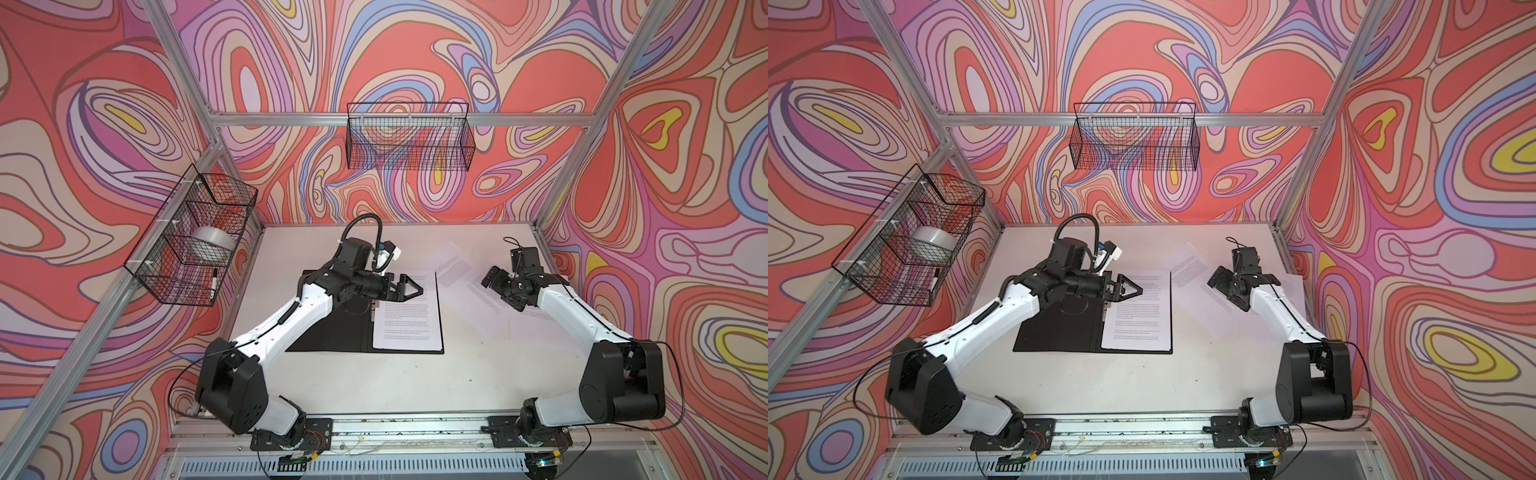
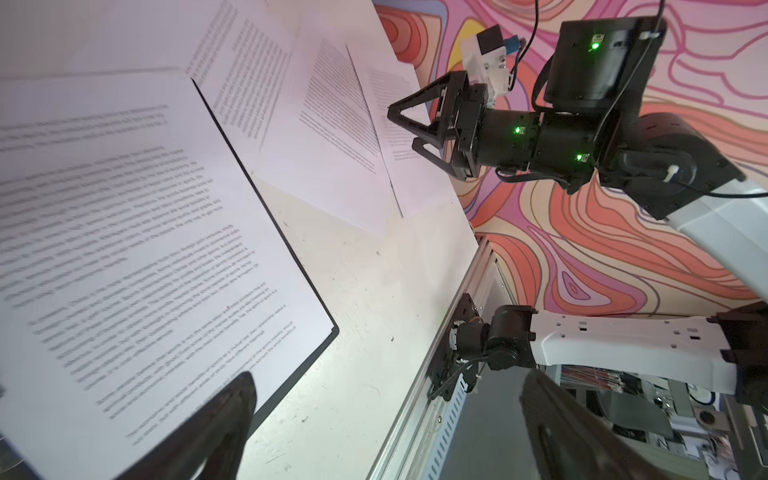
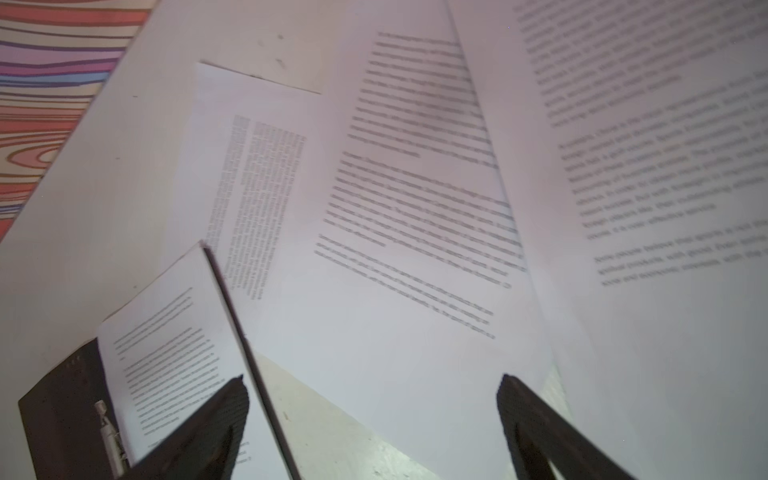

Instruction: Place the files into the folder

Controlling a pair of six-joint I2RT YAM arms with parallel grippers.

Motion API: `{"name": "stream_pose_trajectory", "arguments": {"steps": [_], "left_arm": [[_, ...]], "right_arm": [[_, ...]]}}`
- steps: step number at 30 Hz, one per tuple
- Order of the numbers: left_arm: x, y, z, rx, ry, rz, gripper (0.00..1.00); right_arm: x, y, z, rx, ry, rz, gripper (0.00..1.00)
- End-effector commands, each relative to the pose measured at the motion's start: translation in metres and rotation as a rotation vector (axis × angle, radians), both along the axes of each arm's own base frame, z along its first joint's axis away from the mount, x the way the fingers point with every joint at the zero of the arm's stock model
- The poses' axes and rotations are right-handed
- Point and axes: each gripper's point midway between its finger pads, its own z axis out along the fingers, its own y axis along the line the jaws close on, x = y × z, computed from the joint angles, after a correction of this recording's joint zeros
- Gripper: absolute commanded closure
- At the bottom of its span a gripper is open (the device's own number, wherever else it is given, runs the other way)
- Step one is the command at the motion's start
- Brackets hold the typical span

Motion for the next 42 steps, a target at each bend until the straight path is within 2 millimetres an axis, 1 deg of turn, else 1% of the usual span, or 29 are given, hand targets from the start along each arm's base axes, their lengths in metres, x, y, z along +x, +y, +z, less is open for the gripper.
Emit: {"name": "stream_pose_trajectory", "arguments": {"steps": [1, 2, 4, 6, 8, 10, 13, 19, 22, 24, 27, 30, 34, 36, 38, 39, 42], "left_arm": [[-0.003, -0.032, -0.015, 0.03, 0.04, -0.037, 0.0], [-0.005, -0.043, -0.021, 0.038, 0.056, -0.056, 0.0], [-0.006, -0.061, -0.031, 0.045, 0.088, -0.084, 0.0], [-0.009, -0.076, -0.039, 0.051, 0.117, -0.107, 0.0], [-0.011, -0.09, -0.045, 0.054, 0.136, -0.126, 0.0], [-0.012, -0.099, -0.049, 0.053, 0.15, -0.134, 0.0], [-0.011, -0.107, -0.051, 0.043, 0.167, -0.137, 0.0], [-0.008, -0.107, -0.055, 0.055, 0.166, -0.125, 0.0], [-0.006, -0.106, -0.054, 0.073, 0.15, -0.124, 0.0], [-0.003, -0.106, -0.052, 0.074, 0.141, -0.12, 0.0], [0.003, -0.107, -0.048, 0.069, 0.135, -0.11, 0.0], [0.01, -0.108, -0.05, 0.073, 0.139, -0.104, 0.0], [0.015, -0.109, -0.054, 0.079, 0.151, -0.1, 0.0], [0.015, -0.109, -0.058, 0.084, 0.158, -0.102, 0.0], [0.014, -0.11, -0.063, 0.091, 0.172, -0.11, 0.0], [0.013, -0.111, -0.067, 0.093, 0.184, -0.116, 0.0], [0.01, -0.114, -0.076, 0.097, 0.206, -0.134, 0.0]], "right_arm": [[-0.014, -0.031, 0.0, 0.013, -0.016, -0.095, 0.02], [-0.019, -0.045, -0.006, 0.004, -0.005, -0.139, 0.02], [-0.023, -0.058, -0.017, 0.013, 0.016, -0.188, 0.02], [-0.022, -0.067, -0.028, 0.048, 0.013, -0.225, 0.02], [-0.019, -0.073, -0.04, 0.058, 0.012, -0.238, 0.02], [-0.014, -0.075, -0.052, 0.073, 0.03, -0.228, 0.02], [-0.006, -0.073, -0.062, 0.094, 0.025, -0.212, 0.03], [0.002, -0.058, -0.083, 0.176, 0.05, -0.149, 0.05], [0.003, -0.047, -0.092, 0.231, 0.066, -0.118, 0.06], [0.003, -0.034, -0.098, 0.283, 0.084, -0.082, 0.07], [0.002, -0.001, -0.104, 0.314, 0.132, 0.021, 0.09], [0.0, 0.033, -0.101, 0.327, 0.146, 0.105, 0.09], [-0.009, 0.074, -0.093, 0.345, 0.15, 0.202, 0.09], [-0.014, 0.086, -0.086, 0.361, 0.144, 0.239, 0.1], [-0.015, 0.09, -0.073, 0.379, 0.112, 0.259, 0.09], [-0.012, 0.088, -0.064, 0.363, 0.086, 0.262, 0.09], [0.006, 0.067, -0.034, 0.29, -0.002, 0.221, 0.06]]}}
